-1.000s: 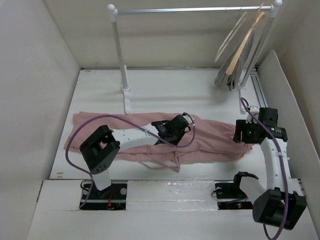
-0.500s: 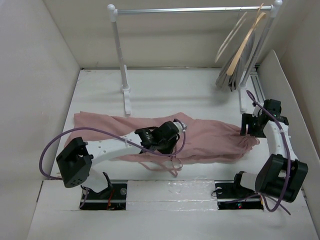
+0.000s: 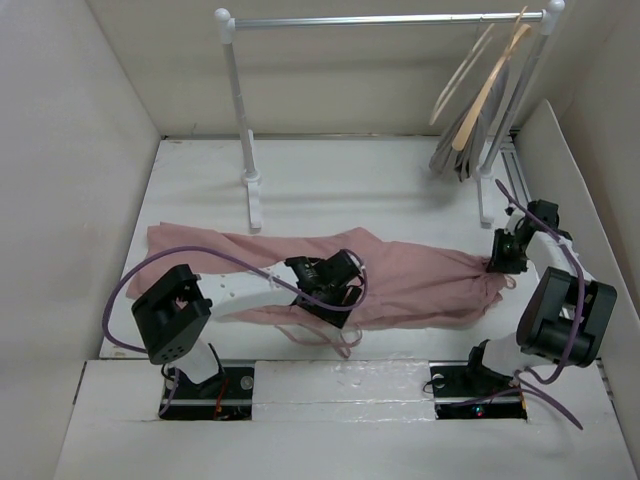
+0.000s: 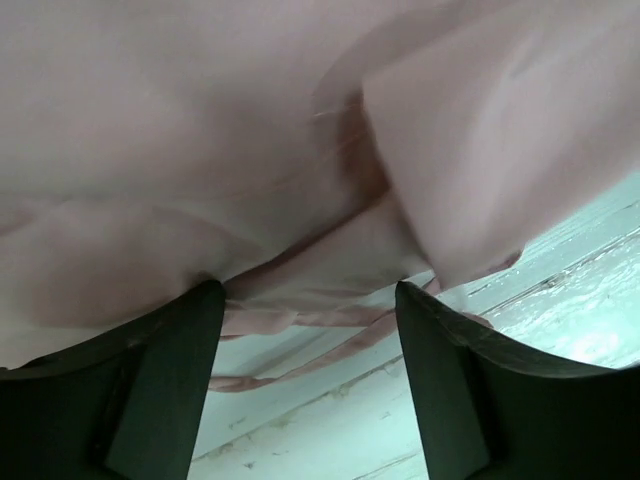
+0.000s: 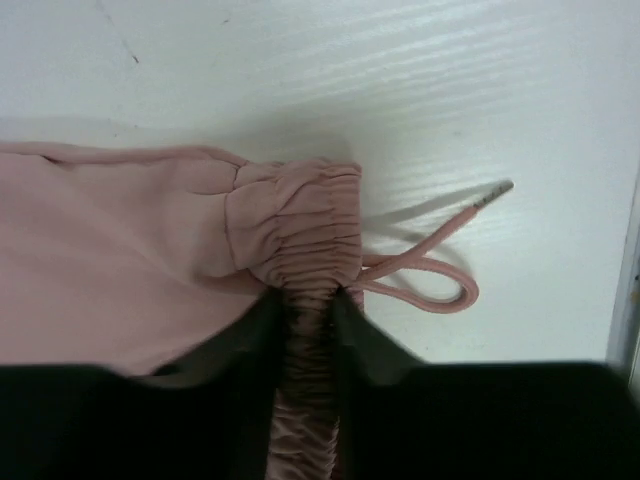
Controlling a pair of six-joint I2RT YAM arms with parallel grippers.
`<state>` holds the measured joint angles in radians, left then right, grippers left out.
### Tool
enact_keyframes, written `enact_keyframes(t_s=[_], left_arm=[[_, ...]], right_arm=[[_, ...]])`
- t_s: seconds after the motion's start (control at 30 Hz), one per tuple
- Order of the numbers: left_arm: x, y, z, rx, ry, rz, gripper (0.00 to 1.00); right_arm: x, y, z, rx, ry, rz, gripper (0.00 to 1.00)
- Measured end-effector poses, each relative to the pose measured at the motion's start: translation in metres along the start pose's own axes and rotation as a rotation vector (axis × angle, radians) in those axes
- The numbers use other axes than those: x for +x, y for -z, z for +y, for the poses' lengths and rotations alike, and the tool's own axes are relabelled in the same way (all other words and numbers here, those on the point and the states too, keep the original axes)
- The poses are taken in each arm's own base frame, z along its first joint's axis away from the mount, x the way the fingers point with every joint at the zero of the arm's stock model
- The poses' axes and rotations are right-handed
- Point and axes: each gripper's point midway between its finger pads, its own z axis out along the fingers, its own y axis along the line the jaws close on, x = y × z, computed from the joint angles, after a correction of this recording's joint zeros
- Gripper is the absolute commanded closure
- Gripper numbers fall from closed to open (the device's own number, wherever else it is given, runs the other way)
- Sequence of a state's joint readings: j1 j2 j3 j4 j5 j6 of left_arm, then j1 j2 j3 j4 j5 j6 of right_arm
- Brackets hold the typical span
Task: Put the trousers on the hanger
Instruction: Fold the trousers
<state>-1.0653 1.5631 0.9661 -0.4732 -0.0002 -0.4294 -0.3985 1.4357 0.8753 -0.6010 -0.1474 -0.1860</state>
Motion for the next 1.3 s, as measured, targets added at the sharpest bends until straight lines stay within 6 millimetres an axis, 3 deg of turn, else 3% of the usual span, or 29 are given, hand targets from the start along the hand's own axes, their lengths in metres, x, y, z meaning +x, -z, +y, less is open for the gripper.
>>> enact_keyframes(t_s=[0.07,0.23,0.33,0.37,0.47,0.53,0.6,0.73,0.77,0.83,0.9,0.97,1.03,1.13,1.3], left_arm=[[-0.003,0.003,0.001,-0.01,0.011,-0.003,0.33],[-0.027,0.028,0.0,0.004,0.043,-0.054,0.33],[-0.063,0.059,-0.011,0.054,0.064,-0.161,0.33],[-0.077,0.071,-0.014,0.075,0.076,-0.207,0.34],[-0.108,0.091,-0.009,0.107,0.14,-0.326,0.35],[-0.123,0.09,0.014,0.096,0.223,-0.371,0.36],[-0.132,0.078,0.054,0.059,0.347,-0.398,0.36],[-0.11,0.048,0.144,-0.033,0.613,-0.373,0.36],[-0.098,0.042,0.164,-0.052,0.68,-0.359,0.36],[-0.072,0.031,0.201,-0.079,0.816,-0.333,0.36],[-0.042,0.025,0.227,-0.086,0.94,-0.305,0.36],[-0.016,0.023,0.251,-0.086,1.063,-0.297,0.36],[-0.002,0.024,0.264,-0.041,1.171,-0.31,0.36],[0.001,0.03,0.268,-0.01,1.203,-0.348,0.36],[0.0,0.04,0.257,0.025,1.191,-0.379,0.36]], right_arm=[[0.0,-0.005,0.001,-0.011,-0.012,0.005,0.99],[-0.009,-0.017,0.004,-0.061,-0.035,0.0,0.99],[-0.032,-0.021,0.006,-0.1,-0.034,-0.042,0.7],[-0.041,-0.022,0.006,-0.107,-0.028,-0.061,0.5],[-0.069,-0.016,0.003,-0.105,-0.011,-0.128,0.18],[-0.084,-0.005,0.0,-0.098,0.007,-0.174,0.11],[-0.095,0.011,0.0,-0.088,0.027,-0.223,0.1],[-0.101,0.066,0.005,-0.048,0.057,-0.368,0.07],[-0.098,0.08,0.007,-0.035,0.059,-0.41,0.0],[-0.082,0.099,0.011,-0.016,0.06,-0.467,0.0],[-0.059,0.098,0.013,-0.018,0.038,-0.463,0.0],[-0.034,0.081,0.012,-0.036,-0.001,-0.416,0.0],[-0.009,0.058,0.01,-0.071,-0.063,-0.333,0.0],[0.02,0.03,0.009,-0.109,-0.159,-0.214,0.0],[0.022,0.012,0.013,-0.143,-0.262,-0.202,0.0]])
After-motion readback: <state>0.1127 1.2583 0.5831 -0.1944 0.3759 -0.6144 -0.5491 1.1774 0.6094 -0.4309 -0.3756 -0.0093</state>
